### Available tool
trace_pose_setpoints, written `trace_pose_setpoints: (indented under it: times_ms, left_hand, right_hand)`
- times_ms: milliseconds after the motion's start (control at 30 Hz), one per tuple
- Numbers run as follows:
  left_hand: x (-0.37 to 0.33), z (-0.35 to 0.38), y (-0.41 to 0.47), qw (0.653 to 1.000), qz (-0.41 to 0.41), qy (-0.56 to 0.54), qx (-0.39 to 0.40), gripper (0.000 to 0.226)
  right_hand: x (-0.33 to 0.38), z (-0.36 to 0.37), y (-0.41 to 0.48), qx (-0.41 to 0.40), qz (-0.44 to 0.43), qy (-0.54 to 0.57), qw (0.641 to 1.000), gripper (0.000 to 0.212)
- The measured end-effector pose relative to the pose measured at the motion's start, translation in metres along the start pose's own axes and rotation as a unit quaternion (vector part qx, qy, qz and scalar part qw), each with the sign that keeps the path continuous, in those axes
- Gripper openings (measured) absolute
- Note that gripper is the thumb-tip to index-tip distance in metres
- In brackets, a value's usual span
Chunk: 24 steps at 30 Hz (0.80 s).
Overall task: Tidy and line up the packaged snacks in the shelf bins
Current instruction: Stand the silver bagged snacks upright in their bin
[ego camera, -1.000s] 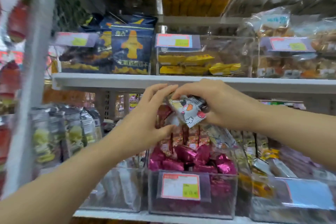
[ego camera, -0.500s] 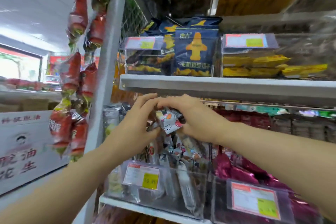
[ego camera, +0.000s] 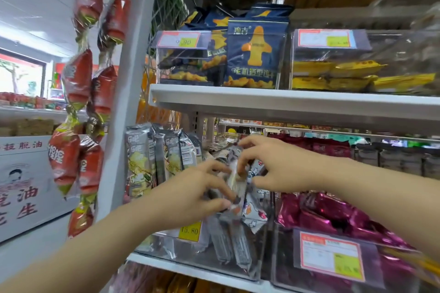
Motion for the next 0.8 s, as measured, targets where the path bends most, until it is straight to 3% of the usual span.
trace_pose_setpoints:
  times_ms: [67,367,667,800]
  left_hand:
    - [-0.007,0.004,0.004,1.000,0.013,-0.015,0.013,0.017]
    - [-0.016,0.005,0.010,0.998,-0.010,-0.055,0.043,0.018]
    - [-0.056,-0.011,0.030,0.993,0.033,-0.051,-0.097,0.017]
    - [-0.098,0.004,0.056,0.991,0.078,-0.067,-0.090,0.019]
  right_hand:
    - [-0.002,0.001,-0.005,-0.016,0.003,-0.008,1.000,0.022]
    - [-0.010,0.015,-0.007,0.091,0.011,-0.012,0.996,0.033]
    - [-0.032,-0.025,-0.057,-0.019,0.035,0.017,0.999,0.028]
    - [-0.062,-0.034,-0.107,-0.029,0.084,0.003,0.996,0.026]
Point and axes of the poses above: each hand's wrist, its own y-axis towards the middle knuckle, its own z-axis out of the palm, x = y × z, the point moved 3 cm from there along y, towards the middle knuckle, and after that the axes turned 1 degree about -y, right-handed, at the moved point
